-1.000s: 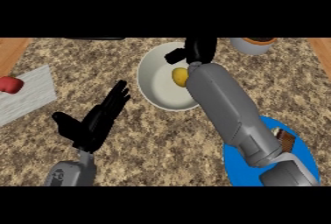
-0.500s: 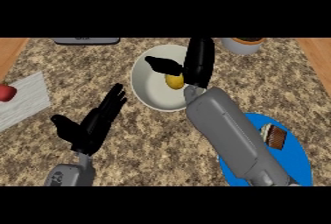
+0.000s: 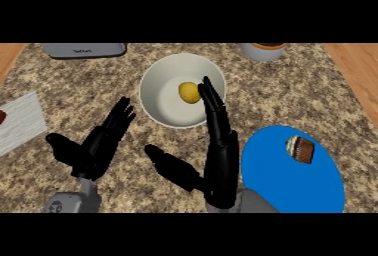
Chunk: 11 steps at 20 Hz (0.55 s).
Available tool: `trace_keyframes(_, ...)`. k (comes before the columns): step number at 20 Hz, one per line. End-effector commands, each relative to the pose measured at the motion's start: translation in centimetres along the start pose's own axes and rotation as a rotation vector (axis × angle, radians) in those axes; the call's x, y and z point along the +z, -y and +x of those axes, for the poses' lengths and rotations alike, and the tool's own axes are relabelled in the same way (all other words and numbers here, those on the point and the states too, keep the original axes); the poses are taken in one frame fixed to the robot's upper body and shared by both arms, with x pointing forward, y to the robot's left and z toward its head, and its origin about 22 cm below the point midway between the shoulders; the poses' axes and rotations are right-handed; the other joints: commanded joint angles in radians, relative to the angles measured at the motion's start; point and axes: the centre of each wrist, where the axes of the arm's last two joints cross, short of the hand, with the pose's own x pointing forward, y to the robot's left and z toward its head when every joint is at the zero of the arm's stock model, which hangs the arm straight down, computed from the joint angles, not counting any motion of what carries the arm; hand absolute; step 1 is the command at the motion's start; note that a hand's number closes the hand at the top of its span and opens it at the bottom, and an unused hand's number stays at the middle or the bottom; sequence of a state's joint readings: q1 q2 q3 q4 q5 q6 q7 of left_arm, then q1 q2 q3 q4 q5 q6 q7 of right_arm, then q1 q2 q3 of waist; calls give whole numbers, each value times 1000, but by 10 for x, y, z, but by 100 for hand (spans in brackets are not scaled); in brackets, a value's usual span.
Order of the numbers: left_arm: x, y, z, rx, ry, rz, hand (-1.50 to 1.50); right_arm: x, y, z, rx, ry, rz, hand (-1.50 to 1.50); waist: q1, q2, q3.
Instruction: Pick the lemon from the plate and place it in the bowl
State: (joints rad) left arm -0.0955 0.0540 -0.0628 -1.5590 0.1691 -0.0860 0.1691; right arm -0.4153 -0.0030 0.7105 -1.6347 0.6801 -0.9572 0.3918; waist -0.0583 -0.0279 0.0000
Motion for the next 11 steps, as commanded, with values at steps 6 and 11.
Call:
trace_keyframes(6,12,3,-10,13,-1,11,0,159,40,39,-52,-63,80,150,-21,-2,0)
trace_keyframes(11,7,-8,1,4,12,32,0,200,31,36,-25,-141,213,150,-25,2,1)
